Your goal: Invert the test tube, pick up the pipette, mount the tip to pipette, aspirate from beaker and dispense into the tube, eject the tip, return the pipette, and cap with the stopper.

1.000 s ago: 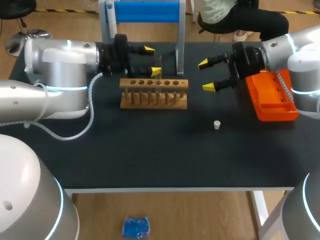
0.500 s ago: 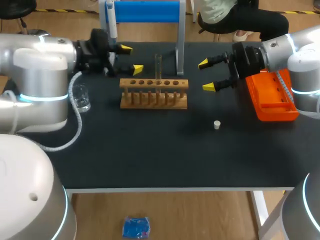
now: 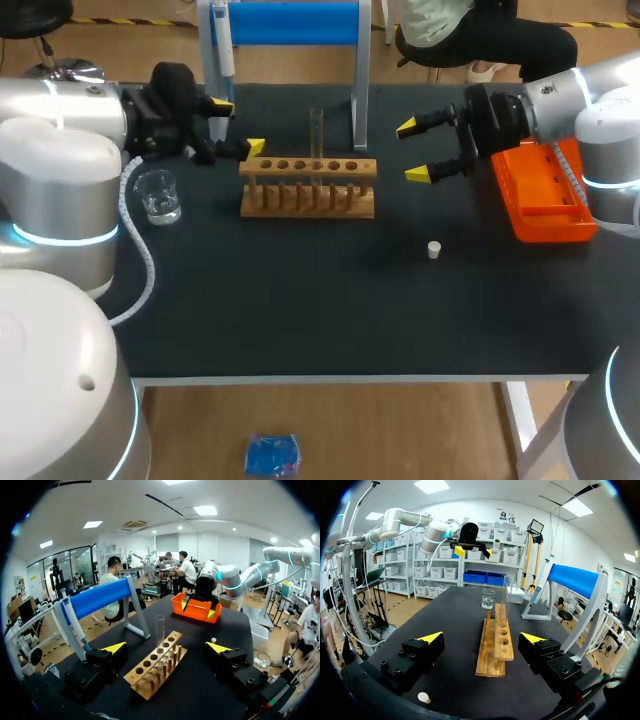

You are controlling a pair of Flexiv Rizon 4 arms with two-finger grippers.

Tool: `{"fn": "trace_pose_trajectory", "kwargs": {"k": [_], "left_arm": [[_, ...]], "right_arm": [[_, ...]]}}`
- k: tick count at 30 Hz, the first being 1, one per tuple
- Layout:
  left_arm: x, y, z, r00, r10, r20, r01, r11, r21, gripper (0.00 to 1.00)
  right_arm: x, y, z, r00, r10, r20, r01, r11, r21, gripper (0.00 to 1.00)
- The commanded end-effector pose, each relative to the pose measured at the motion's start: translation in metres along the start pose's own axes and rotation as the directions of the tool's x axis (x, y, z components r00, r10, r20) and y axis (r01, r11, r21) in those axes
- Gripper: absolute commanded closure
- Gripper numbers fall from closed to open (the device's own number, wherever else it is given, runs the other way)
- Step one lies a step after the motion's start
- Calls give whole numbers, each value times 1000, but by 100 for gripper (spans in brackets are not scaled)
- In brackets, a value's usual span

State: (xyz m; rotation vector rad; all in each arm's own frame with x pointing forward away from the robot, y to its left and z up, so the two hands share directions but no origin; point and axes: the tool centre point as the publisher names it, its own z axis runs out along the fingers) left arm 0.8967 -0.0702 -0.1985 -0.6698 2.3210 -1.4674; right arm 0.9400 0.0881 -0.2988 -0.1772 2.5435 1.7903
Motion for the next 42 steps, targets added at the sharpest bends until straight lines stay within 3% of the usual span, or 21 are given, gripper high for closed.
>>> {"fn": "trace_pose_trajectory", "kwargs": {"k": [1, 4, 9, 14, 21, 31, 37, 42], "left_arm": [[1, 1, 2, 1000, 0, 7, 0, 1000, 8, 0], [1, 1, 2, 1000, 0, 7, 0, 1000, 8, 0], [-28, 34, -9, 989, -73, 131, 76, 997, -19, 0], [-53, 54, -30, 970, -116, 212, 123, 992, -23, 0], [-91, 81, -65, 926, -187, 329, 205, 979, -20, 0], [-146, 117, -108, 869, -237, 434, 279, 960, -33, 0], [-171, 132, -122, 844, -245, 477, 300, 953, -41, 0], [-194, 141, -125, 798, -266, 540, 354, 933, -63, 0]], "right_arm": [[0, 0, 0, 1000, 0, -1, 0, 1000, 0, 0], [0, 0, 0, 1000, 0, -1, 0, 1000, 0, 0], [0, 0, 0, 1000, 0, -1, 0, 1000, 0, 0], [0, 0, 0, 1000, 0, -1, 0, 1000, 0, 0], [0, 0, 0, 1000, 0, -1, 0, 1000, 0, 0], [0, 0, 0, 1000, 0, -1, 0, 1000, 0, 0], [0, 0, 0, 1000, 0, -1, 0, 1000, 0, 0], [0, 0, 0, 1000, 0, -1, 0, 1000, 0, 0]]}}
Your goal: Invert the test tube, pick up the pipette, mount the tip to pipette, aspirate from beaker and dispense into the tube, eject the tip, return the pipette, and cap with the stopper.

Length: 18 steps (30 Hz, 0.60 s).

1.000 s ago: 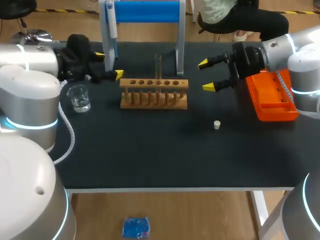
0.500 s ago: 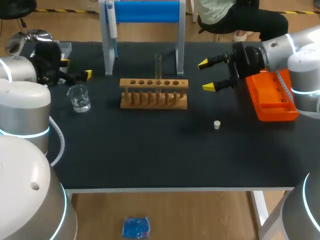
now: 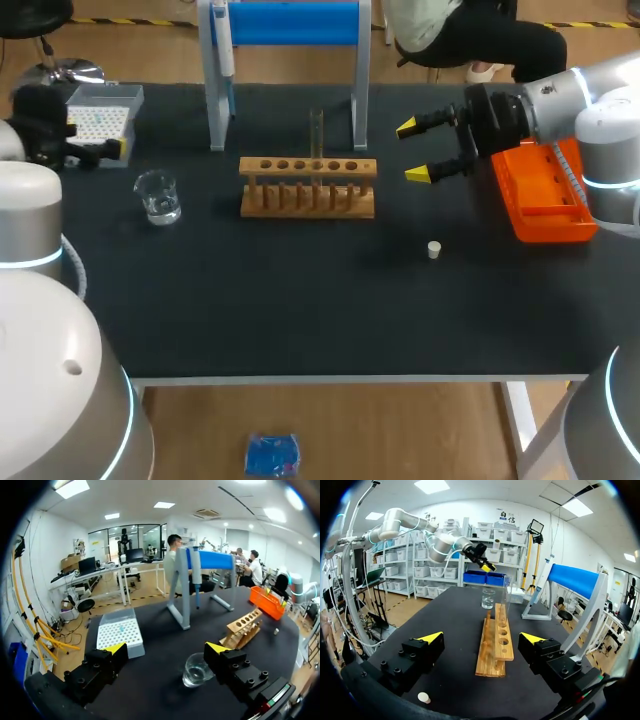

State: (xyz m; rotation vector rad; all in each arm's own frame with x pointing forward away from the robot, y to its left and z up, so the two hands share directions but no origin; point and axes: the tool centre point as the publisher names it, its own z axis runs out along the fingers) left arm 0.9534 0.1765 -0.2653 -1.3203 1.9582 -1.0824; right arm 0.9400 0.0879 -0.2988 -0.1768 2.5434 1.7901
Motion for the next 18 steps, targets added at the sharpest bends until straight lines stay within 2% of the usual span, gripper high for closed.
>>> {"fn": "trace_pose_trajectory", "kwargs": {"k": [1, 6, 11, 18], "left_arm": [[-11, -3, 14, 999, -12, 37, 13, 999, -43, 0], [-20, -10, 30, 991, -21, 135, 34, 995, -94, 0], [-24, -18, 41, 978, -65, 199, 82, 994, -79, 0], [-32, -17, 54, 962, -124, 243, 148, 986, -82, 0]], "right_arm": [[0, 0, 0, 1000, -1, -1, 1, 1000, 0, 0], [0, 0, 0, 1000, -1, -1, 1, 1000, 0, 0], [0, 0, 0, 1000, -1, -1, 1, 1000, 0, 0], [0, 0, 0, 1000, -1, -1, 1, 1000, 0, 0]]}}
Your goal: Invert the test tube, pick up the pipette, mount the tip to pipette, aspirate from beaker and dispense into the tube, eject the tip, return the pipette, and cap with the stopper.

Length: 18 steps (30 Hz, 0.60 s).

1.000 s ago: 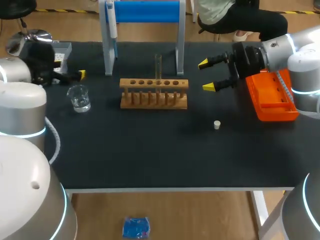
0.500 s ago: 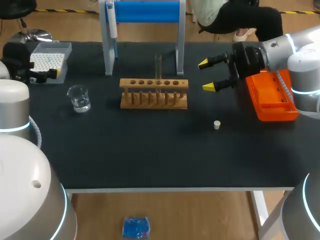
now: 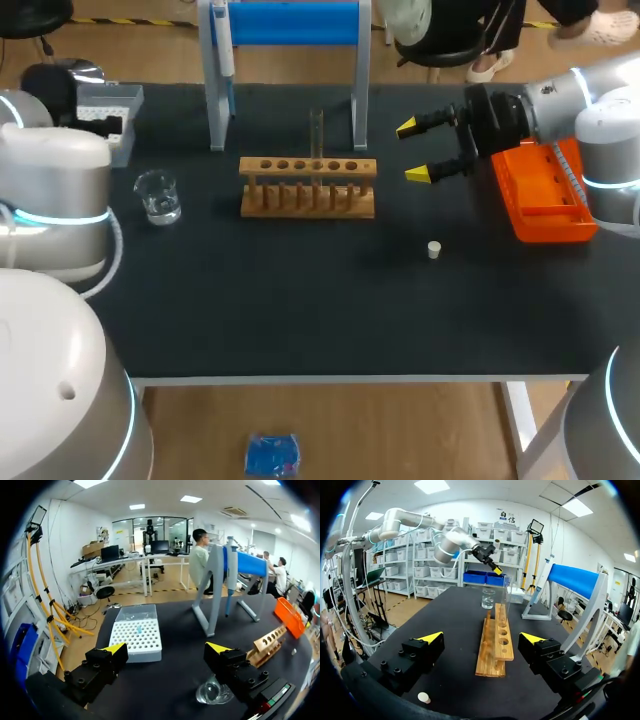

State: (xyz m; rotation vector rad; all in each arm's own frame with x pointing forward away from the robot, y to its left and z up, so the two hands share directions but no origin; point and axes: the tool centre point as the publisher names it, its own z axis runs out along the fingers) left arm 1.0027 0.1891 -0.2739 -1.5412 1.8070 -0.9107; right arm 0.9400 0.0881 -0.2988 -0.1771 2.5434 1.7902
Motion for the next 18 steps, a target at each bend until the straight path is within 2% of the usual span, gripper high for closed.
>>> {"fn": "trace_pose_trajectory", "kwargs": {"k": [1, 18], "left_arm": [[0, -3, 17, 999, -20, 48, 21, 999, -25, 0], [-7, -5, 52, 988, -89, 129, 95, 995, -43, 0]], "right_arm": [[0, 0, -1, 1000, -1, -1, 1, 1000, 0, 0], [0, 0, -1, 1000, -1, -1, 1, 1000, 0, 0]]}}
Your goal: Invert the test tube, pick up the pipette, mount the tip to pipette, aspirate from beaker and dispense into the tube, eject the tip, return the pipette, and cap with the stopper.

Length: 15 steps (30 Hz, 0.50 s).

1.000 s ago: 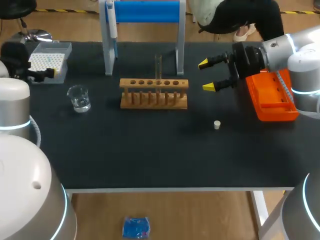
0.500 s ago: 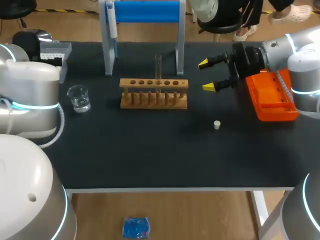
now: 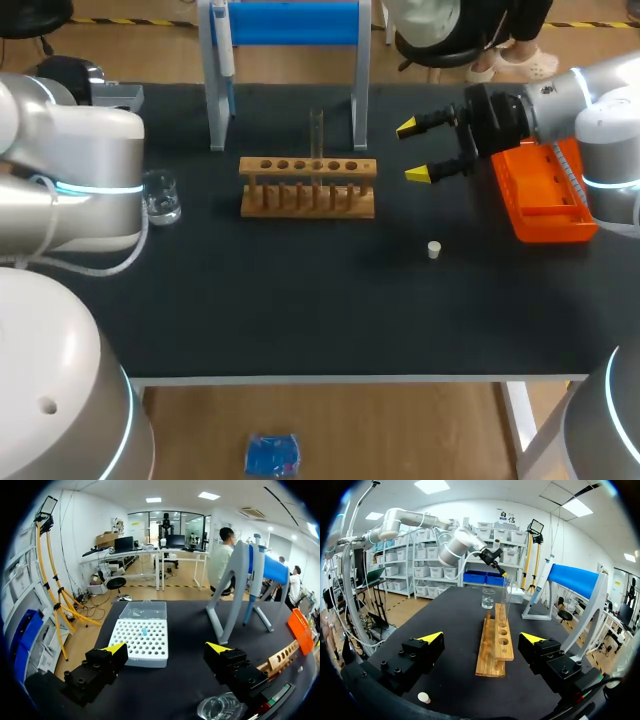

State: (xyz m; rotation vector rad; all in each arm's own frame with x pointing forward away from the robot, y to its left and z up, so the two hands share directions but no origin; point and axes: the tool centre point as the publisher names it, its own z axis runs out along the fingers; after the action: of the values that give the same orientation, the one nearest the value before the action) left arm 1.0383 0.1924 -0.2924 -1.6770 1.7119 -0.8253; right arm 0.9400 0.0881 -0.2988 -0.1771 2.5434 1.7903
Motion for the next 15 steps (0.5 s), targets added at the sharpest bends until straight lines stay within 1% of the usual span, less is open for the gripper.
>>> {"fn": "trace_pose_trajectory", "kwargs": {"k": [1, 2, 3, 4, 5, 6, 7, 8, 9, 10, 12, 13, 14, 15], "left_arm": [[2, 0, 15, 1000, -6, 31, 6, 1000, -4, 0], [2, 0, 16, 999, -8, 32, 9, 1000, -4, 0], [1, 0, 17, 999, -10, 35, 11, 1000, -6, 5], [1, 0, 18, 999, -12, 36, 12, 1000, -8, 17], [1, 0, 19, 999, -13, 35, 13, 1000, -9, 19], [0, 0, 21, 999, -14, 36, 14, 1000, -12, 26], [-1, 1, 22, 999, -15, 36, 15, 1000, -14, 28], [-1, 1, 24, 999, -16, 36, 16, 1000, -15, 33], [-2, 1, 26, 999, -16, 36, 16, 1000, -17, 58], [-3, 1, 27, 999, -16, 36, 17, 1000, -19, 60], [-4, 1, 31, 999, -16, 33, 16, 1000, -25, 52], [-5, 1, 33, 999, -15, 33, 16, 999, -27, 42], [-6, 1, 35, 999, -15, 32, 16, 999, -29, 51], [-6, 1, 37, 999, -15, 31, 16, 999, -30, 52]], "right_arm": [[0, 0, -1, 1000, 0, -1, 0, 1000, 0, 0], [0, 0, -1, 1000, 0, -1, 0, 1000, 0, 0], [0, 0, -1, 1000, 0, -1, 0, 1000, 0, 0], [0, 0, -1, 1000, 0, -1, 0, 1000, 0, 0], [0, 0, -1, 1000, 0, -1, 0, 1000, 0, 0], [0, 0, -1, 1000, 0, -1, 0, 1000, 0, 0], [0, 0, -1, 1000, 0, -1, 0, 1000, 0, 0], [0, 0, -1, 1000, 0, -1, 0, 1000, 0, 0], [0, 0, -1, 1000, 0, -1, 0, 1000, 0, 0], [0, 0, -1, 1000, 0, -1, 0, 1000, 0, 0], [0, 0, -1, 1000, 0, -1, 0, 1000, 0, 0], [0, 0, -1, 1000, 0, -1, 0, 1000, 0, 0], [0, 0, -1, 1000, 0, -1, 0, 1000, 0, 0], [0, 0, -1, 1000, 0, -1, 0, 1000, 0, 0]]}}
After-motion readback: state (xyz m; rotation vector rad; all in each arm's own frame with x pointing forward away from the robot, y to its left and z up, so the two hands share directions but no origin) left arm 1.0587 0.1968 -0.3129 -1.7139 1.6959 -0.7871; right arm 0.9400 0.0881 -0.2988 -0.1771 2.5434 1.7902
